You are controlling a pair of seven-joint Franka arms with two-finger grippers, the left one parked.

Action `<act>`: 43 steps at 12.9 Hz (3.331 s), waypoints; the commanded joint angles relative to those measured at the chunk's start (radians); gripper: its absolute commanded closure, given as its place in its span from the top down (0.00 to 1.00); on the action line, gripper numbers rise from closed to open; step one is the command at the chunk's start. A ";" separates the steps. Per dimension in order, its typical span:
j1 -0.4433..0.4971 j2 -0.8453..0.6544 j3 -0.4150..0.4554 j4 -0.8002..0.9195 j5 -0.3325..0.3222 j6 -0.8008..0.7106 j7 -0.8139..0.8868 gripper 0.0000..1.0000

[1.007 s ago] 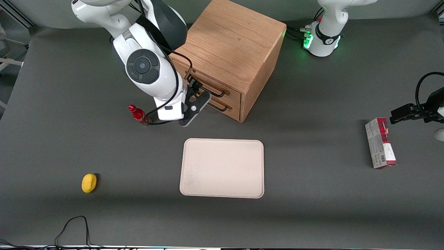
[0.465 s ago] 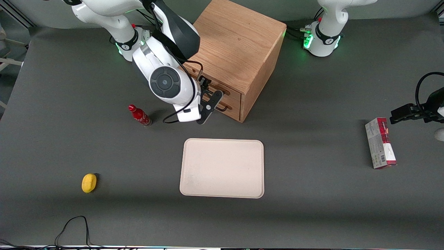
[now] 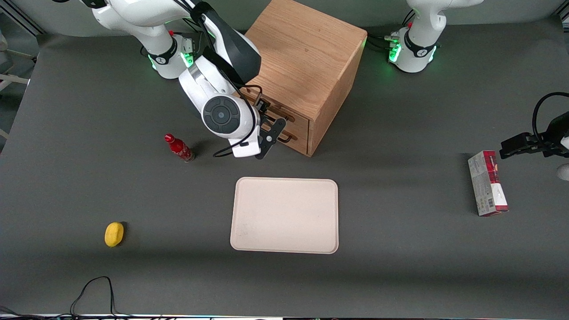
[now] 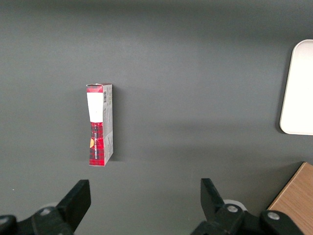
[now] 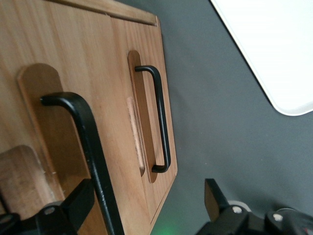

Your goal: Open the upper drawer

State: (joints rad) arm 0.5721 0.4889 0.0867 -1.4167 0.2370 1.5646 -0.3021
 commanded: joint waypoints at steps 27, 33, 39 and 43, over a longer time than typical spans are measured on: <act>-0.098 -0.024 -0.084 -0.055 0.025 0.150 -0.132 1.00; -0.123 0.028 -0.084 0.002 0.022 0.150 -0.138 1.00; -0.146 0.091 -0.084 0.087 0.015 0.150 -0.137 1.00; -0.166 0.115 -0.084 0.125 0.013 0.150 -0.134 1.00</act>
State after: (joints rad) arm 0.4162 0.5640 0.0059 -1.3530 0.2375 1.7155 -0.4143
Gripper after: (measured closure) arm 0.000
